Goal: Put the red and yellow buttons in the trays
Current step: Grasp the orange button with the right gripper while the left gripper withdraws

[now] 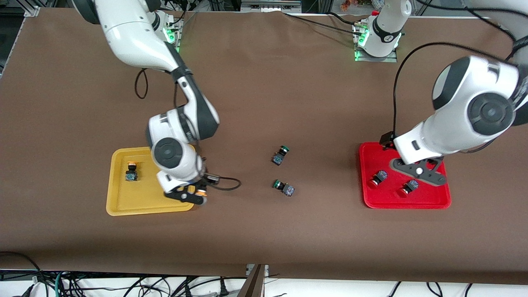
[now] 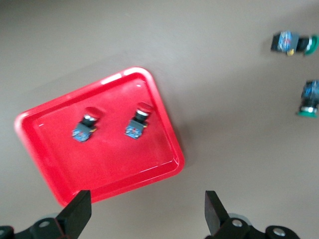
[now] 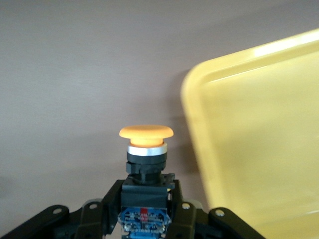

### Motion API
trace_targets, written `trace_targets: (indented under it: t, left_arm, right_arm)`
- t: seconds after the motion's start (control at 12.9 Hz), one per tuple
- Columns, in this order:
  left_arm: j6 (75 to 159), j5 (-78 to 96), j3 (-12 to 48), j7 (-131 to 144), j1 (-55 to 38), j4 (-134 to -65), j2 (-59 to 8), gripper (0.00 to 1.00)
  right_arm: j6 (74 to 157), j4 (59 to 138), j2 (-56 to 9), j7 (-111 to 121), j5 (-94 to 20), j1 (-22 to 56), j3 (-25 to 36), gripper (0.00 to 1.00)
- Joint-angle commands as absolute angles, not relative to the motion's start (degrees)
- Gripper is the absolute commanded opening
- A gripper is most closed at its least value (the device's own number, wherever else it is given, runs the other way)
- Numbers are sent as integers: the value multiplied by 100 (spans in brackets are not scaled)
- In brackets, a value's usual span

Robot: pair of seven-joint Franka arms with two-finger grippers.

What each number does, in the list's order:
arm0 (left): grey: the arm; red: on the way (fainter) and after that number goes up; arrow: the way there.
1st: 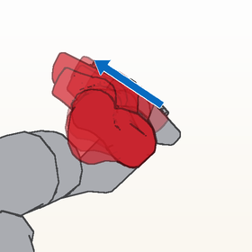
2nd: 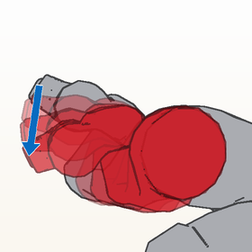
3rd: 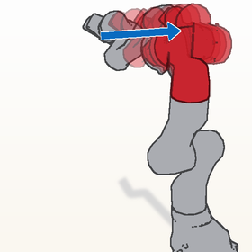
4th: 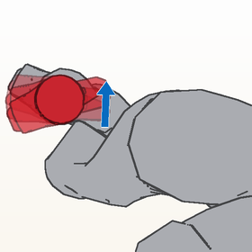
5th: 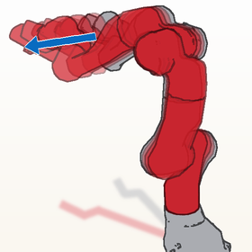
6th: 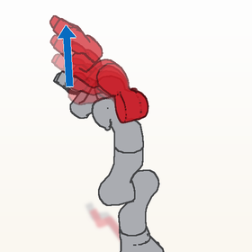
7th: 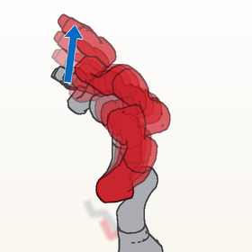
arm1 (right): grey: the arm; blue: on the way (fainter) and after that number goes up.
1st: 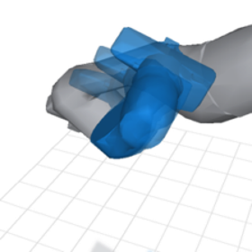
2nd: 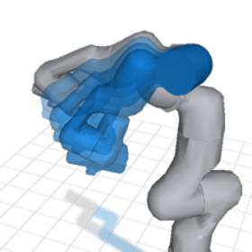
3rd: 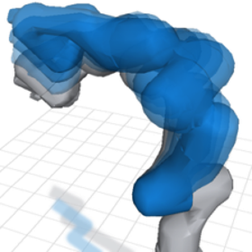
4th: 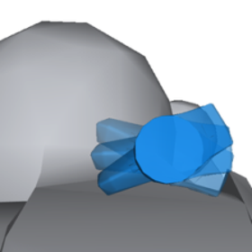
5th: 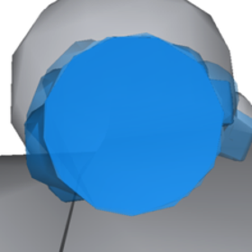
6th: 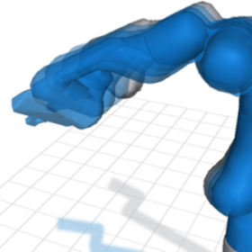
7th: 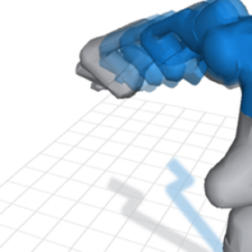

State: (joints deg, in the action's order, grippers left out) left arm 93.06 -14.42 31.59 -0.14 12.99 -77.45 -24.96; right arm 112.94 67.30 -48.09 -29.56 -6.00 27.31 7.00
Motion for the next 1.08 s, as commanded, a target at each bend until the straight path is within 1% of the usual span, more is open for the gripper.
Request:
trace_targets:
  t: [0.0,0.08,0.23,0.31,0.39,0.46,0.54,0.62,0.7,0.85,0.93,1.01]
  left_arm:
    - [9333,-987,2474,472,1083,-7778,-1787,100]
    - [9334,-602,1808,623,759,-8031,-1271,100]
    - [9395,294,796,729,440,-9003,-164,100]
    - [9500,455,704,729,448,-9566,355,100]
    - [9484,431,703,695,474,-9971,743,100]
    - [9396,326,747,677,509,-9949,721,100]
    - [9282,221,747,668,510,-9854,668,100]
    - [9273,133,747,677,440,-9826,659,100]
    - [9255,45,747,677,344,-9783,650,100]
    - [9246,-219,686,651,150,-9424,310,100]
    - [9159,-228,668,650,132,-9239,221,100]
    - [9115,-229,642,642,167,-9194,141,100]
  right_arm:
    - [11233,7276,-4623,-2069,-615,2488,781,9]
    - [11232,7495,-4571,-1717,-624,2374,817,9]
    - [11259,7777,-4456,-1259,-624,2128,817,10]
    - [11259,7857,-4447,-1083,-633,2057,817,10]
    - [11259,7979,-4439,-1038,-633,2013,817,10]
    - [11294,8181,-4386,-1037,-633,2013,817,10]
    - [11329,8409,-4299,-1046,-642,2013,817,19]
    - [11286,8446,-4289,-1046,-642,2004,826,74]
    - [11259,8438,-4289,-1037,-642,1926,826,100]
    - [11180,8350,-4115,-985,-642,1881,844,100]
    - [11032,8332,-3983,-923,-642,1837,852,100]
    - [10795,8297,-3807,-810,-642,1750,853,100]
